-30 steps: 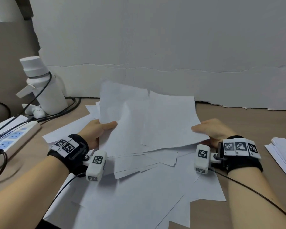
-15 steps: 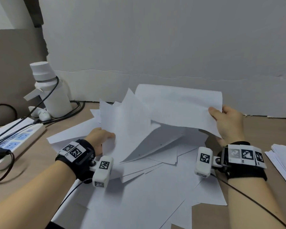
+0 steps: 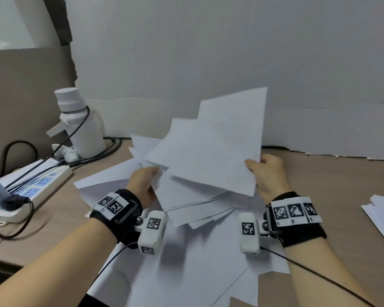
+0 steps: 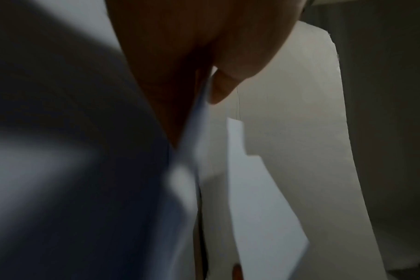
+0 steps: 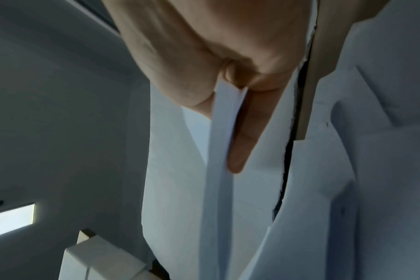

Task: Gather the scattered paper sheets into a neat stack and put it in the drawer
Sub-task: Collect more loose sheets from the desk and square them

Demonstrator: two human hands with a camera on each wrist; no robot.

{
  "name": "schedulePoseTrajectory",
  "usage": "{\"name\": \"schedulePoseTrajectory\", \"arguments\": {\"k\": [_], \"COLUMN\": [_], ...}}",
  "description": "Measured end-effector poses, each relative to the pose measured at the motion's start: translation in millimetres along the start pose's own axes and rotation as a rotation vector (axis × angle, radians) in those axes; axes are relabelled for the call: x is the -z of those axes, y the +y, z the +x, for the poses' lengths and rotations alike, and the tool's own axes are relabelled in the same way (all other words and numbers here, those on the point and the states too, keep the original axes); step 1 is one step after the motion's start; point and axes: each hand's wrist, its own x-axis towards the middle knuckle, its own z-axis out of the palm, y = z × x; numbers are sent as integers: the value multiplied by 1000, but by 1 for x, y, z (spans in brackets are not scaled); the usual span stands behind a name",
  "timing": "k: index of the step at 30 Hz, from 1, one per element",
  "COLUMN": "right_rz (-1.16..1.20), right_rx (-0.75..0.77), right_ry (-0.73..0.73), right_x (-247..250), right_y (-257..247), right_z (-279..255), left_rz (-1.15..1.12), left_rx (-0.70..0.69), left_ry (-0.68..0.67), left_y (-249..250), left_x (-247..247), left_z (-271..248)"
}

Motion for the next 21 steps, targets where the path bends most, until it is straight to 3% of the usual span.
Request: {"name": "schedulePoseTrajectory", "arguments": {"k": [4, 8, 10, 15, 21], "right_rz": [-129, -226, -315, -353, -157], "right_rx": [-70, -112, -79, -20, -35], "right_ry": [-176, -310, -304, -241, -362], "right_x": [-5, -1, 4, 24, 52], "right_y": [8, 6, 15, 11, 3], "right_z": [-3, -7, 5, 13, 14], "left_rz": [-139, 67, 138, 116, 177], "left_rx": [-15, -33, -60, -81, 0], "left_ry": [38, 202, 204, 36, -118], "left_y": [-2, -3, -2, 7, 27], "left_x": [-14, -13, -7, 15, 44], "left_z": [0, 18, 25, 27, 26]}}
